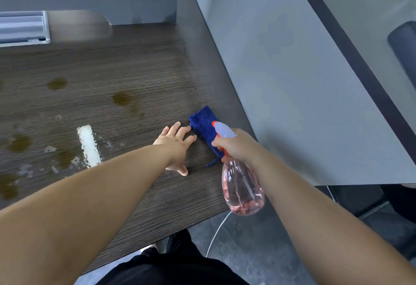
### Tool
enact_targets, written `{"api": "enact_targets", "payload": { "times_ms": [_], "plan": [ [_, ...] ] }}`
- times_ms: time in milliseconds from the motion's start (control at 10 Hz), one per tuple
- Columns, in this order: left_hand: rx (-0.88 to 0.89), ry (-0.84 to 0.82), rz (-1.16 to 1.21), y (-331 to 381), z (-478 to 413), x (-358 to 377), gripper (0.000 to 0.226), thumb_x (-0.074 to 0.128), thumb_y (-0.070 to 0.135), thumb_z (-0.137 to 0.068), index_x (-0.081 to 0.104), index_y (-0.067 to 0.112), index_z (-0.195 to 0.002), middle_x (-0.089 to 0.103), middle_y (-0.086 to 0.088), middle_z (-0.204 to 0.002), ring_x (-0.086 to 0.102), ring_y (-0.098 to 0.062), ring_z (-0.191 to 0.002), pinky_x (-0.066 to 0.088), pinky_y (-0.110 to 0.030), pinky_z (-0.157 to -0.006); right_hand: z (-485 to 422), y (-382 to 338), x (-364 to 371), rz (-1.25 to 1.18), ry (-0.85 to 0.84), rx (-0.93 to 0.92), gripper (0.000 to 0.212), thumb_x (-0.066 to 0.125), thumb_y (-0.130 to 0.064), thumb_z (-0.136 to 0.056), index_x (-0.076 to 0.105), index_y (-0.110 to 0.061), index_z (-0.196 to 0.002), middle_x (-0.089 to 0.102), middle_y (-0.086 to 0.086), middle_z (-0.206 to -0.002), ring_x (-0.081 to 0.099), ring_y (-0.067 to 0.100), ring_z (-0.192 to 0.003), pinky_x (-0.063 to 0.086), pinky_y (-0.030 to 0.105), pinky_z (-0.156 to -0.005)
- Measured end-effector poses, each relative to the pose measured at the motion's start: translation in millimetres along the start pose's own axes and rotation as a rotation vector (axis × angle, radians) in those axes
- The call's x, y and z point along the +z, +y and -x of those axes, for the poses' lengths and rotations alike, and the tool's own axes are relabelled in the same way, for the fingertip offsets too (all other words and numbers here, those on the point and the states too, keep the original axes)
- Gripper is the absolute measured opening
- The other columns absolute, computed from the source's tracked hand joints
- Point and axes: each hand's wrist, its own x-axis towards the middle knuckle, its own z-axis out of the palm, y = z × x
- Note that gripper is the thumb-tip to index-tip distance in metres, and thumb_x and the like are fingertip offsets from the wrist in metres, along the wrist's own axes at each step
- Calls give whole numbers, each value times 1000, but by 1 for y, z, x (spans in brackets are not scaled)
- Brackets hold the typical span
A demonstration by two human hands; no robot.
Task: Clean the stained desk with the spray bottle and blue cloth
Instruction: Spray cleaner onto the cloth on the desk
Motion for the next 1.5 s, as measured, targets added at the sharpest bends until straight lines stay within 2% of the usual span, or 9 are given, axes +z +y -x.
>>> {"api": "enact_targets", "payload": {
  "times_ms": [100,200,500,700,900,1100,1200,1400,1500],
  "plan": [
    [0,-1,-7,0,-1,1,111,70,57,-72,-2,26,-151,-13,-2,-158,-17,-29,-144,-1,-46,-118,-4,-7,2,39,7,-9,28,56,-26,-82,56,-6,-102,59,11,-87,58,19,-63,50,31,-67],
    [3,10,-8,-1,-1,1,111,70,57,-71,-1,26,-151,-13,-2,-158,-17,-29,-144,0,-46,-119,-7,-4,0,20,30,15,30,56,-25,-81,58,-8,-105,58,9,-84,57,21,-64,53,37,-75],
    [5,-2,3,0,1,-1,110,70,56,-73,-1,26,-151,-14,-3,-158,-18,-29,-144,-1,-46,-118,-7,29,-13,-31,32,69,20,57,-30,-77,55,-21,-94,56,6,-84,55,14,-52,57,38,-74],
    [10,1,7,-1,1,-2,110,70,55,-73,-1,26,-151,-13,-2,-158,-18,-29,-144,-1,-46,-118,7,58,-7,-41,-15,158,19,66,-30,-78,61,-14,-86,56,5,-79,56,16,-49,55,33,-69],
    [13,2,10,-1,1,-1,109,70,55,-73,-1,26,-151,-13,-3,-158,-18,-29,-144,-1,-46,-119,22,77,-10,20,-45,115,16,60,-25,-81,53,-13,-74,51,4,-74,53,17,-53,44,19,-48],
    [20,19,9,-1,3,-1,108,70,55,-73,1,26,-151,-10,-2,-158,-15,-29,-144,1,-45,-119,31,70,-27,-44,32,-98,24,64,-33,-84,61,-28,-107,62,-1,-100,62,11,-56,49,24,-63],
    [25,36,-12,-1,5,-2,106,69,57,-73,3,26,-151,-7,-2,-158,-11,-28,-145,4,-44,-118,33,54,-38,-87,133,-299,37,60,-26,-91,52,-34,-126,59,-13,-105,64,14,-72,50,23,-73],
    [49,89,56,-10,4,-6,75,50,54,-89,11,32,-150,1,2,-158,-4,-24,-146,12,-41,-117,10,19,-57,-215,351,-554,37,60,-37,-90,56,-22,-124,64,-13,-108,67,11,-90,51,29,-86],
    [55,96,51,-12,3,-1,81,55,52,-86,8,33,-150,-2,3,-158,-6,-23,-146,8,-39,-117,-15,1,-57,-170,489,-640,61,58,-50,-84,51,-10,-129,58,-8,-115,54,-1,-103,39,12,-91]
  ]
}}
